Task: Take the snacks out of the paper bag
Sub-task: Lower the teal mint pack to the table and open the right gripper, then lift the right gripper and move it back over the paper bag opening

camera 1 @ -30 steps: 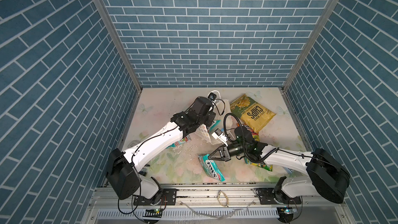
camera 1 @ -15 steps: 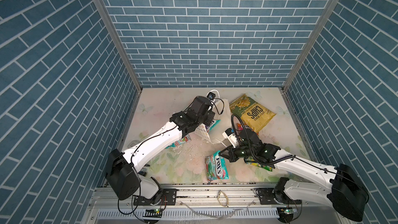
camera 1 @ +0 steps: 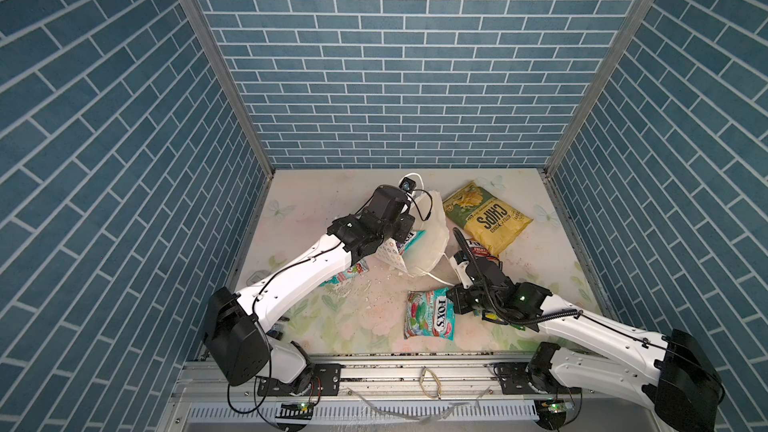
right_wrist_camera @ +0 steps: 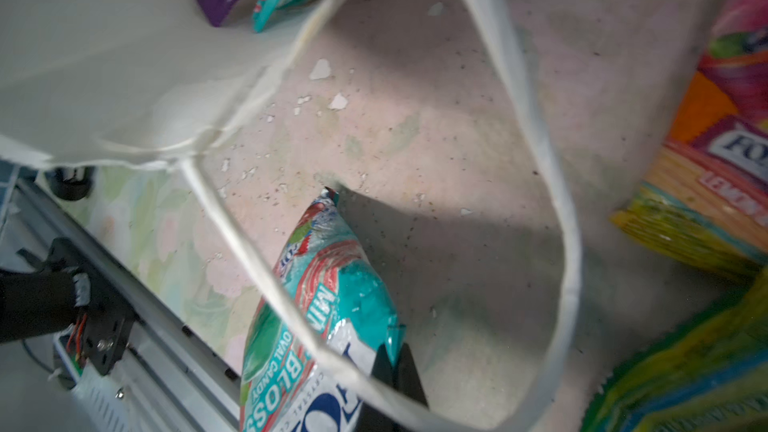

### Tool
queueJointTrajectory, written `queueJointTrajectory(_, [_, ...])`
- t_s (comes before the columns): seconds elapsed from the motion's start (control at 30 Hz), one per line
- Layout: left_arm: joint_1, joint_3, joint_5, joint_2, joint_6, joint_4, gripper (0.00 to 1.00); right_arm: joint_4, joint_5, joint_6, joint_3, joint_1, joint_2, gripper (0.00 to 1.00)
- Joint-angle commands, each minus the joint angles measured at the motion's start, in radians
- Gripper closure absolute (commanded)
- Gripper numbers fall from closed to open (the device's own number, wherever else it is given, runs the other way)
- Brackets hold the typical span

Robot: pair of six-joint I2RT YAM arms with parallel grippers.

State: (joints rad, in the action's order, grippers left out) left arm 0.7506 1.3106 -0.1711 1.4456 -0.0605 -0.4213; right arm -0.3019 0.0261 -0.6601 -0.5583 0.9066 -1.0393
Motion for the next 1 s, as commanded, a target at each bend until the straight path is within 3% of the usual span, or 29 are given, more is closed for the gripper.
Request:
queueJointTrajectory(0.0, [-0.008, -0.008, -0.010, -0.010, 0.003, 0.003, 1.00, -0.041, -0.170, -0.156, 0.023, 0.006, 0.013, 1.00])
queueJointTrajectory(0.23, [-0.008, -0.010, -0.009, -0.014, 0.004, 0.007, 1.00, -0.027, -0.221, -0.226, 0.032, 0.004, -0.035, 1.00])
queueJointTrajectory(0.4, [-0.008, -0.017, 0.003, -0.012, 0.000, 0.012, 1.00, 0.079, -0.234, -0.236, 0.012, 0.004, -0.096, 1.00])
queueJointTrajectory(0.7, [-0.008, -0.013, 0.001, -0.016, 0.007, 0.001, 1.00, 0.103, -0.244, -0.220, -0.057, 0.002, -0.180, 1.00])
queueJointTrajectory(0.8, [-0.008, -0.014, 0.002, -0.019, 0.008, -0.002, 1.00, 0.076, -0.268, -0.227, -0.034, -0.001, -0.113, 0.77])
queueJointTrajectory(0.97, [-0.008, -0.016, 0.007, -0.020, 0.010, -0.002, 1.00, -0.119, -0.367, -0.230, -0.037, -0.007, 0.046, 0.65])
